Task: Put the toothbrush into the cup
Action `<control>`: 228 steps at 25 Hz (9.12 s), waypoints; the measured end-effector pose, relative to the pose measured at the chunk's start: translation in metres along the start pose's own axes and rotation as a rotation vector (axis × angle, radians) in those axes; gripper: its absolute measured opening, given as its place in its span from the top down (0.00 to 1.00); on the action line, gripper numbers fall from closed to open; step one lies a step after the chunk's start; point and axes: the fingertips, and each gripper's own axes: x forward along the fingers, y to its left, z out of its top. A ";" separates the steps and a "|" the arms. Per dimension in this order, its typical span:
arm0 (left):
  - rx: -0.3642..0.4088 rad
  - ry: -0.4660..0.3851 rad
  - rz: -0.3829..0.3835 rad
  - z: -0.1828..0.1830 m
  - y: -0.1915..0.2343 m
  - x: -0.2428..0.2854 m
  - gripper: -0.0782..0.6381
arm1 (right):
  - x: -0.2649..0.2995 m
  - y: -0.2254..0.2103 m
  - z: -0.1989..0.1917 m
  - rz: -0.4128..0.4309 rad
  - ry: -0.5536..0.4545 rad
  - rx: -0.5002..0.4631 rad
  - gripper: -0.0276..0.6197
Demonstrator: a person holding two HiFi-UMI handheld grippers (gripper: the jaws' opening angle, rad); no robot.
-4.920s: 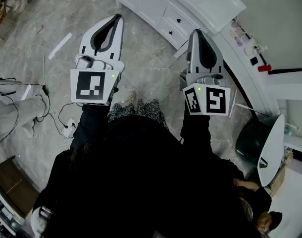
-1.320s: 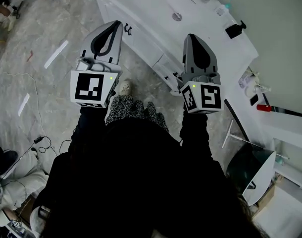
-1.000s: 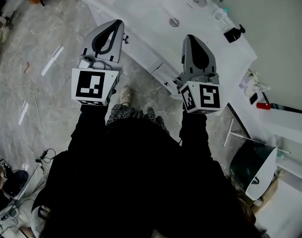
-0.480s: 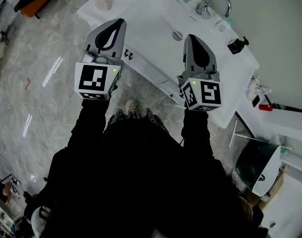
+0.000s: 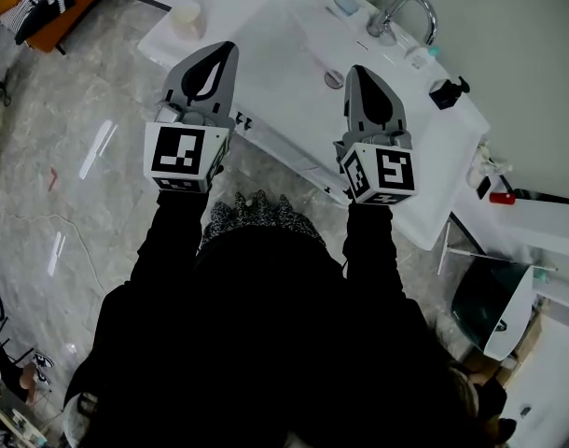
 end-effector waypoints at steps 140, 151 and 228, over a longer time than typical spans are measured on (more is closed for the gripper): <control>-0.013 0.173 -0.006 -0.071 0.028 0.133 0.88 | 0.152 -0.066 -0.231 0.385 0.610 -0.103 0.88; -0.015 0.140 -0.038 -0.055 0.015 0.132 0.88 | 0.130 -0.060 -0.143 0.352 0.412 -0.048 0.88; -0.385 0.066 -0.450 -0.032 -0.078 0.144 0.83 | 0.088 0.015 -0.085 0.472 0.258 0.023 0.88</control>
